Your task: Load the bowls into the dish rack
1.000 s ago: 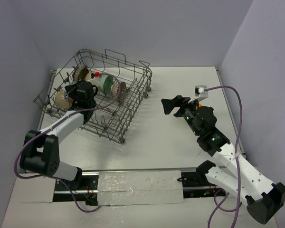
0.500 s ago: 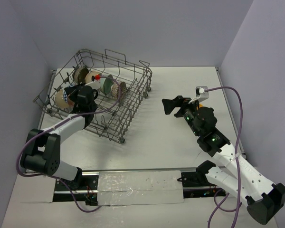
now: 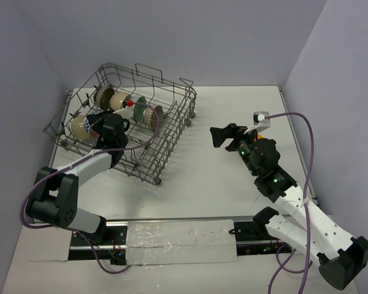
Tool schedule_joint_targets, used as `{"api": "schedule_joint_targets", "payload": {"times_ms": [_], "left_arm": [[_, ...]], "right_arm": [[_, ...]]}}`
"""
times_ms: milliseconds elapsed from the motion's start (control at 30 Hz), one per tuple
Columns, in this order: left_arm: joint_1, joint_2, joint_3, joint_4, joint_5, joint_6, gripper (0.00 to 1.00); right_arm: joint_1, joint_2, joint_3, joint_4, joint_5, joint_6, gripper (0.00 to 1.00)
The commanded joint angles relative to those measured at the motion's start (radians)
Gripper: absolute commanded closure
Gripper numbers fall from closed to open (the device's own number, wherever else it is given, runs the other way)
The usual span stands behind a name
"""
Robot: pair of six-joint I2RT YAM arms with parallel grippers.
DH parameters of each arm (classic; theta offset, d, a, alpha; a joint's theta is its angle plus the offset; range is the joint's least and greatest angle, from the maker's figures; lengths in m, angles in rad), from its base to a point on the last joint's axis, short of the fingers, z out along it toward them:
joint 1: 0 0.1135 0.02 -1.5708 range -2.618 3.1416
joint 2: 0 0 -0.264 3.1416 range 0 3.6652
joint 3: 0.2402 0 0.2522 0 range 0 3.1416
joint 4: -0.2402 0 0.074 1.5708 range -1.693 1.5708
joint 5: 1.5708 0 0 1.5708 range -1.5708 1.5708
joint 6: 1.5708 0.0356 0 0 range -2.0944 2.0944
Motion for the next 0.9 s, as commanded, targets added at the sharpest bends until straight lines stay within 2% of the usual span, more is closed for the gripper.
{"api": "schedule_joint_targets", "payload": {"times_ms": [0,233,400,533,633,867], "left_arm": [[-0.01,0.017,-0.015,-0.051,0.002,-0.007,0.93],[-0.034,0.041,-0.025,-0.063,-0.032,-0.016,0.81],[-0.057,0.069,-0.032,-0.04,-0.067,-0.027,0.66],[-0.069,0.081,-0.009,-0.083,-0.081,-0.071,0.62],[-0.085,0.087,0.014,-0.144,-0.087,-0.119,0.53],[-0.102,0.112,0.072,-0.278,-0.089,-0.26,0.42]], "right_arm": [[0.005,-0.022,-0.011,0.048,0.026,-0.007,0.0],[0.005,-0.027,-0.014,0.049,0.029,-0.005,0.0],[0.005,-0.03,-0.012,0.051,0.03,-0.005,0.0],[0.005,-0.03,-0.014,0.052,0.029,-0.002,0.0],[0.006,-0.03,-0.014,0.054,0.027,-0.002,0.0],[0.006,-0.032,-0.015,0.054,0.024,-0.001,0.0]]}}
